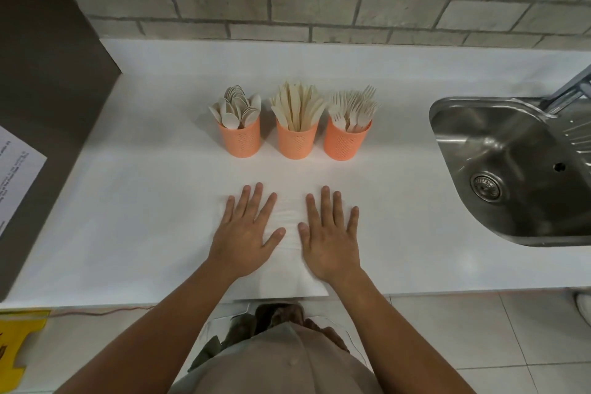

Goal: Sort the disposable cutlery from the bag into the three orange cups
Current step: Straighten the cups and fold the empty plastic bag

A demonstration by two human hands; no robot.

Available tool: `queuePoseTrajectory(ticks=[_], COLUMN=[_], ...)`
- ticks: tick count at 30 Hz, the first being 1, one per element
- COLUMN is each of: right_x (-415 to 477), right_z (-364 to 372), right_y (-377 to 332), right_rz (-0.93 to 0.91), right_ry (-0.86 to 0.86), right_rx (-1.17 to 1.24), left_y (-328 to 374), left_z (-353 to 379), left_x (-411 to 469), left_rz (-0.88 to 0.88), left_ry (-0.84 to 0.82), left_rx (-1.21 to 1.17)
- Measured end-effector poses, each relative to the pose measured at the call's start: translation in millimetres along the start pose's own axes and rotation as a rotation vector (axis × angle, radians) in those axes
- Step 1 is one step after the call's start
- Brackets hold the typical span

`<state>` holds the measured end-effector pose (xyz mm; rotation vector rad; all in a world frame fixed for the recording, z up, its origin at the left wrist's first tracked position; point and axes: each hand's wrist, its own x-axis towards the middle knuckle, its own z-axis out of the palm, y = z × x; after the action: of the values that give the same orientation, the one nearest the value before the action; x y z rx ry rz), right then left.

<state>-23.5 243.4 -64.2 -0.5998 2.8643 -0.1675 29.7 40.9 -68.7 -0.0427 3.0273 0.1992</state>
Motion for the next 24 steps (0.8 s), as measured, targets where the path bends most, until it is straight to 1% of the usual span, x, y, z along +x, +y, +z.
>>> queuePoseTrajectory(ticks=[3, 6, 10, 13, 15, 16, 18, 21, 23, 24], right_x=[-2.0, -2.7, -3.5, -6.3, -4.4, -2.6, 3.1, 10.1, 10.9, 9.6], right_z=[-1.3, -2.7, -9.2, -15.7, -21.1, -23.2, -28.9, -48.4, -64.5, -71.0], right_y=[13.3, 22.6, 24.4, 30.1, 34.7, 36.1, 36.4, 29.7, 23.3, 20.1], right_rz=[0.039, 0.063, 0.060, 0.132, 0.137, 0.104, -0.011, -0.157, -0.208, -0.201], right_ry=[-0.003, -0.011, -0.032, 0.014, 0.021, 0.033, 0.102, 0.288, 0.434, 0.499], right_rx=[0.006, 0.016, 0.036, 0.096, 0.156, 0.176, 0.215, 0.352, 0.433, 0.459], left_y=[-12.2, -18.9, -15.5, -10.6, -5.0, -0.4, 9.1, 19.1, 22.6, 24.0], left_z=[0.4, -1.3, -12.9, -29.8, -40.2, -44.8, -52.9, -62.1, -64.2, -64.6], left_x=[-4.6, -8.1, -7.4, -2.0, 3.1, 5.2, 10.5, 18.4, 21.3, 21.1], left_rz=[-0.012, -0.072, -0.174, -0.240, -0.228, -0.194, -0.102, -0.071, -0.043, -0.050], left_ry=[0.010, -0.009, -0.116, -0.177, -0.136, -0.103, -0.081, -0.103, -0.081, -0.071], left_rx=[-0.021, -0.039, -0.119, -0.153, -0.115, -0.121, -0.188, -0.224, -0.248, -0.333])
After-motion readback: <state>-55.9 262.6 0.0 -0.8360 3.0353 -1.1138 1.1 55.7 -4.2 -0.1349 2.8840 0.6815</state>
